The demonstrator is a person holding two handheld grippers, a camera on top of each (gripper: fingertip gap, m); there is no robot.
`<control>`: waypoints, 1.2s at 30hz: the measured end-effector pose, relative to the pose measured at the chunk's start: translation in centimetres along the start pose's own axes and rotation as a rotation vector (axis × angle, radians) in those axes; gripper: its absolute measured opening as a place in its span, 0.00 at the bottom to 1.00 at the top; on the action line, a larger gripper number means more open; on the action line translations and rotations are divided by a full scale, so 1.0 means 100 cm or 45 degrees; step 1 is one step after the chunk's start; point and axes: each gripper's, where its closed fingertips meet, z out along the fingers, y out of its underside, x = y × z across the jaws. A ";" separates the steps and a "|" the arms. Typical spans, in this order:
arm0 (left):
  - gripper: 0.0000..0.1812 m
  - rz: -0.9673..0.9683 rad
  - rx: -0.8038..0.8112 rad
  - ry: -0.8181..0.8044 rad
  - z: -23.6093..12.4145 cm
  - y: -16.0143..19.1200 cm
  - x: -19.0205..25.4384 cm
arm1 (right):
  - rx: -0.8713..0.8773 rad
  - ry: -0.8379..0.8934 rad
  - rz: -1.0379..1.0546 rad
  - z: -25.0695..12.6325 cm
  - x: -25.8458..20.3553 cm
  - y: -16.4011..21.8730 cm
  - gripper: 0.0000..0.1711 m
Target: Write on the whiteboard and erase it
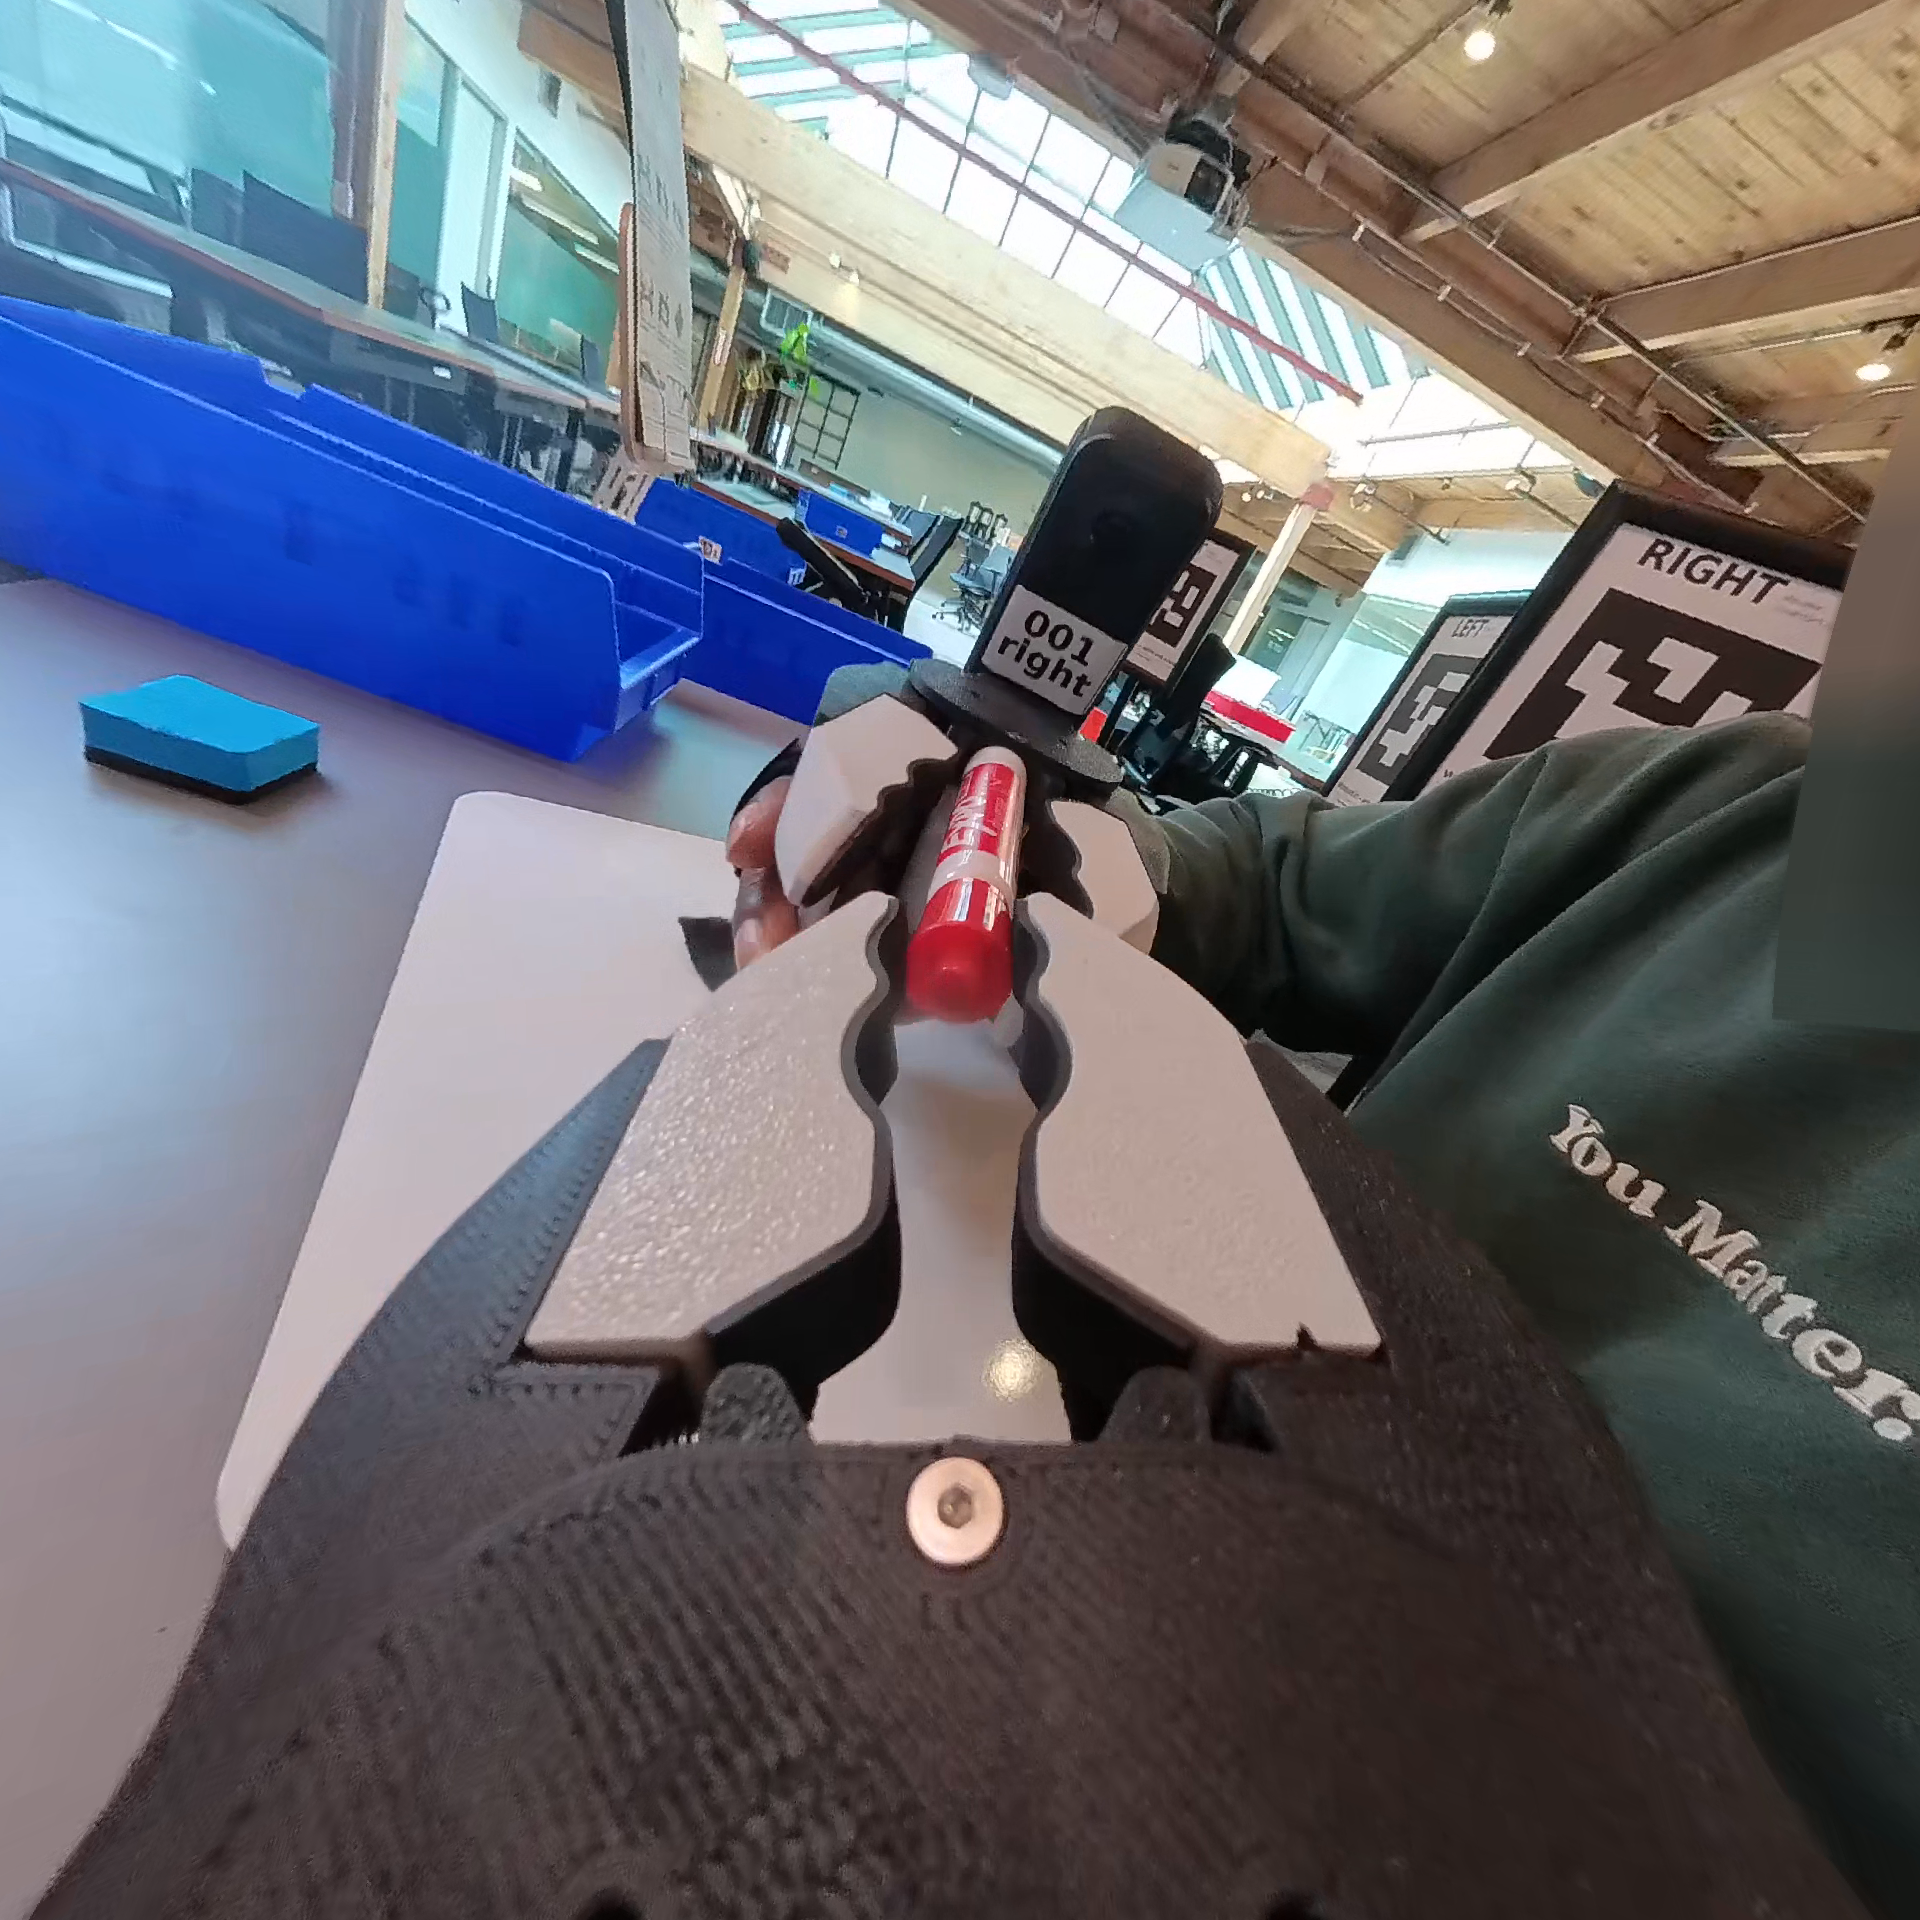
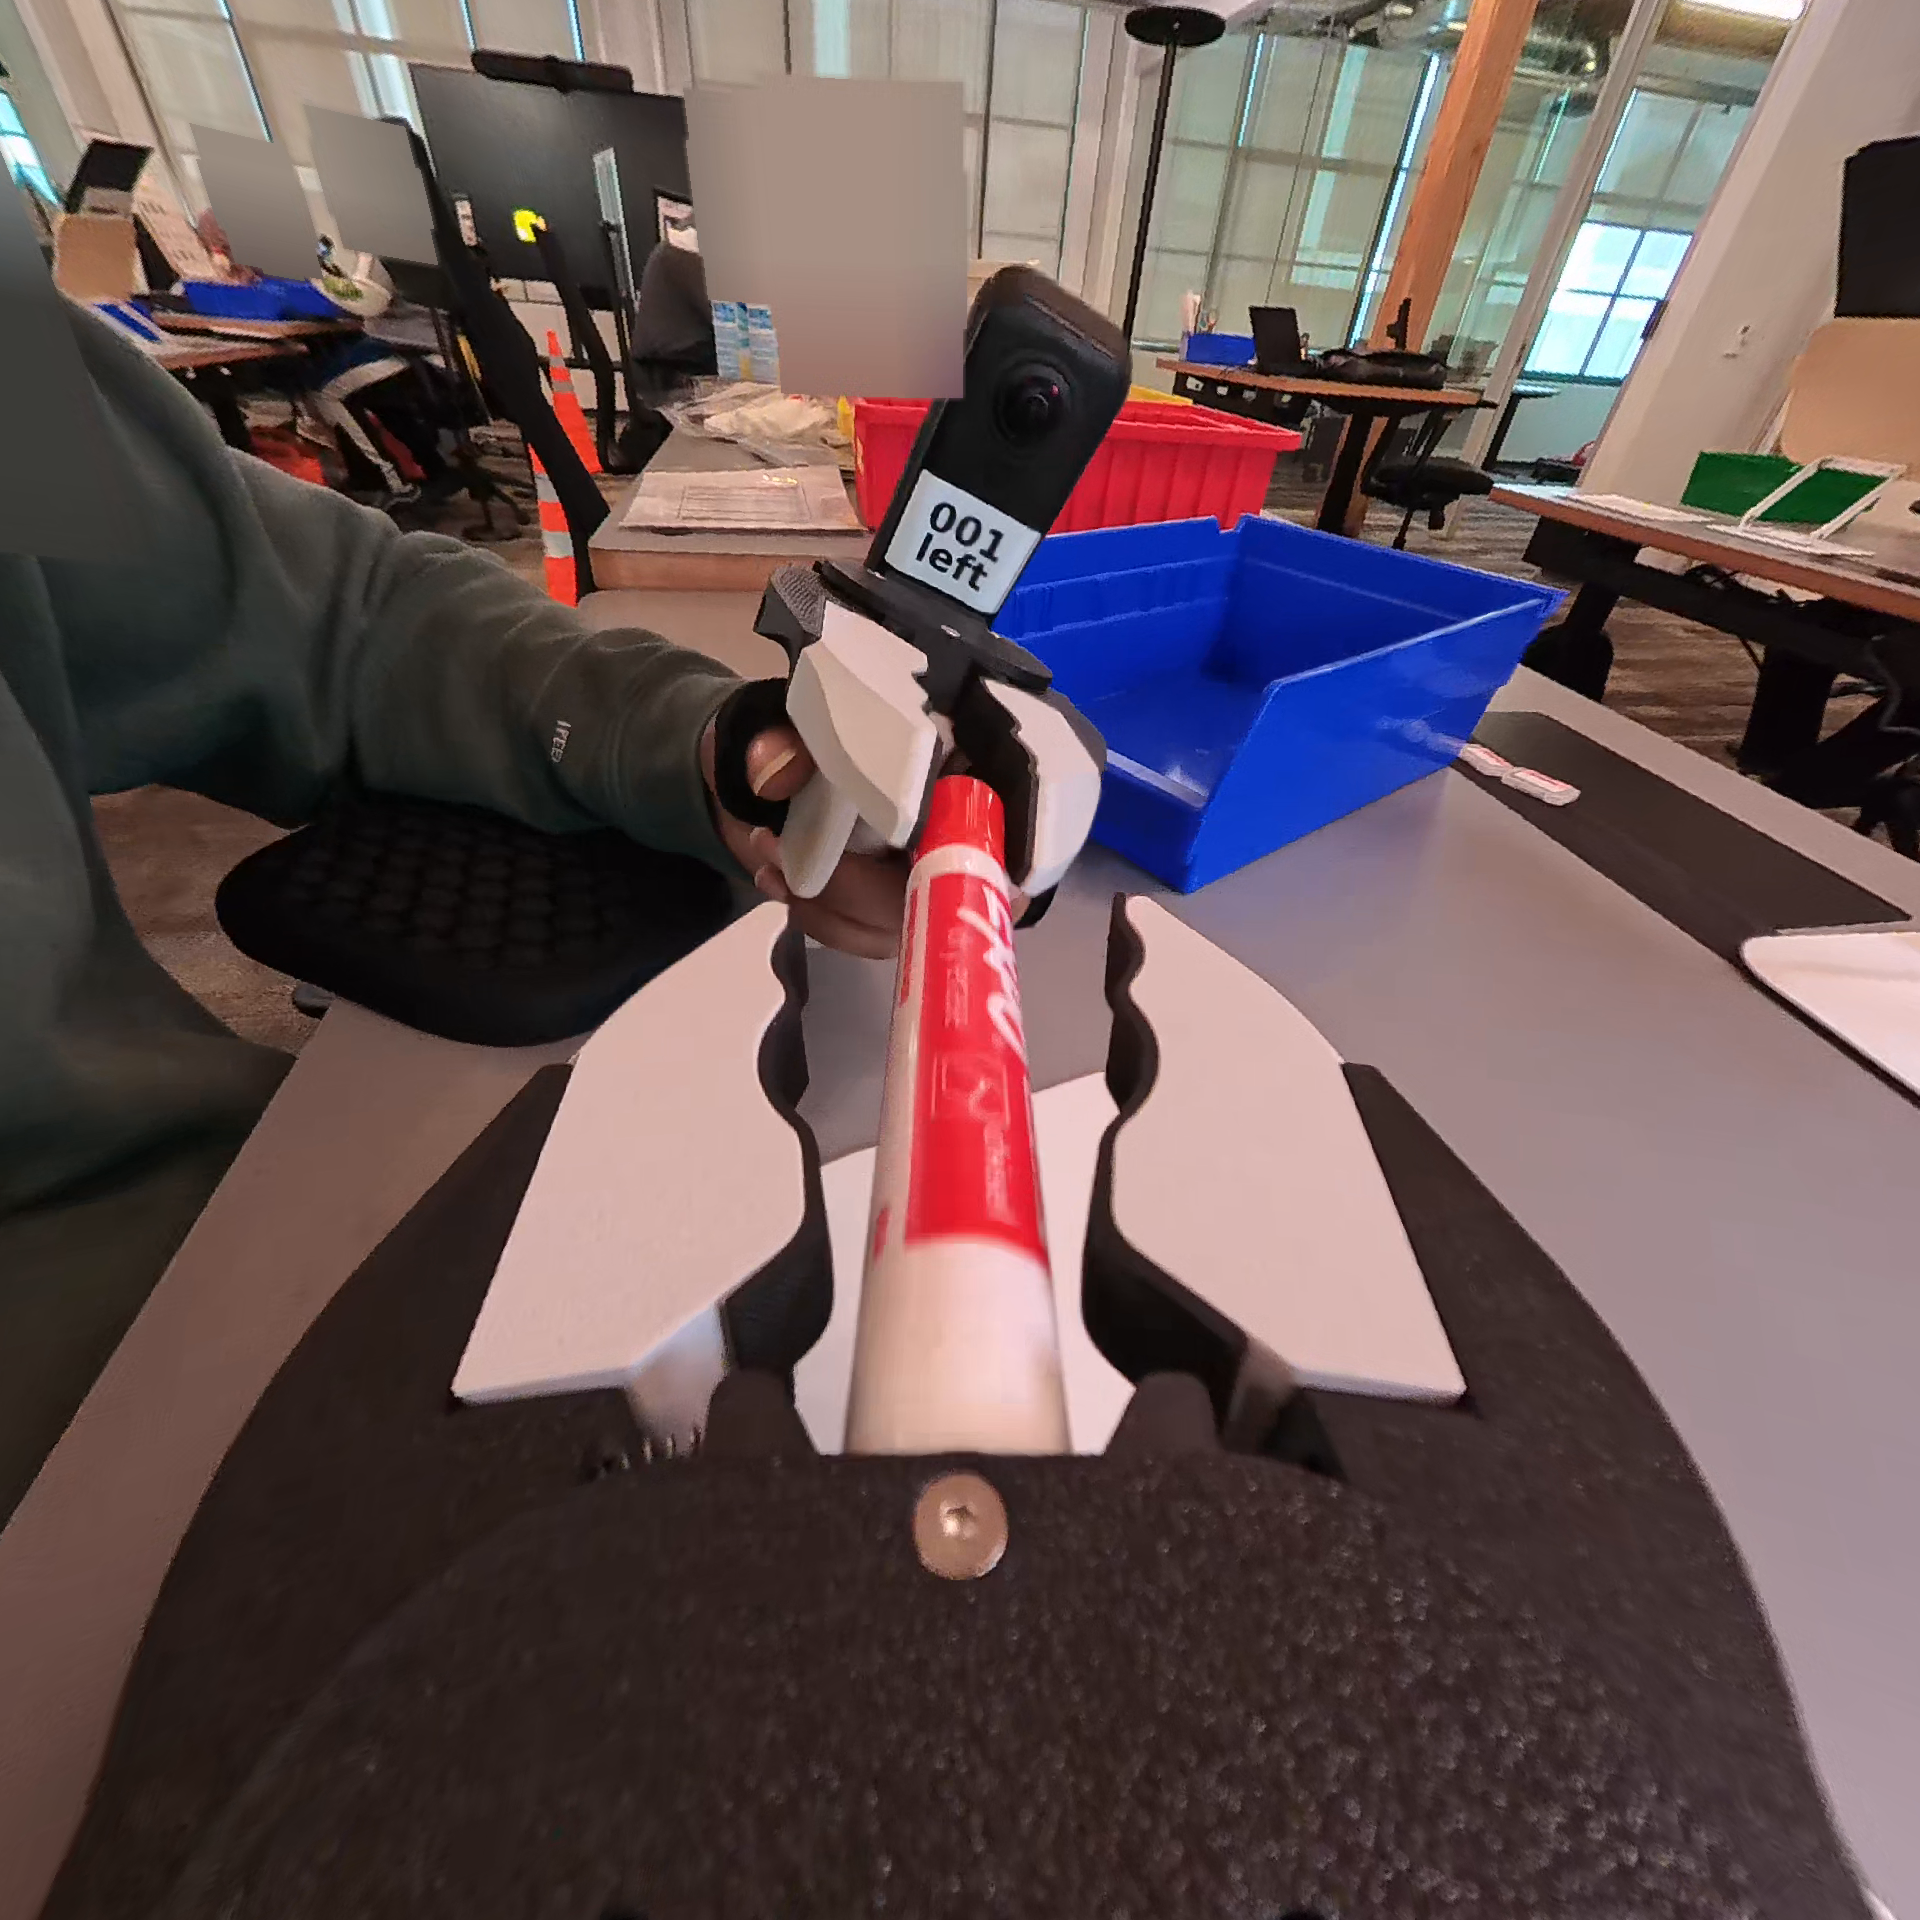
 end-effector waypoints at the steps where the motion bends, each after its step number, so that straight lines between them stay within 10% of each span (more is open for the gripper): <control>1: 0.11 -0.001 -0.008 -0.001 0.000 0.000 0.000 | 0.008 0.003 0.002 0.001 0.000 -0.001 0.32; 36: 0.11 -0.111 -0.143 -0.043 0.003 0.024 -0.010 | -0.086 -0.065 0.134 -0.001 -0.005 0.022 0.21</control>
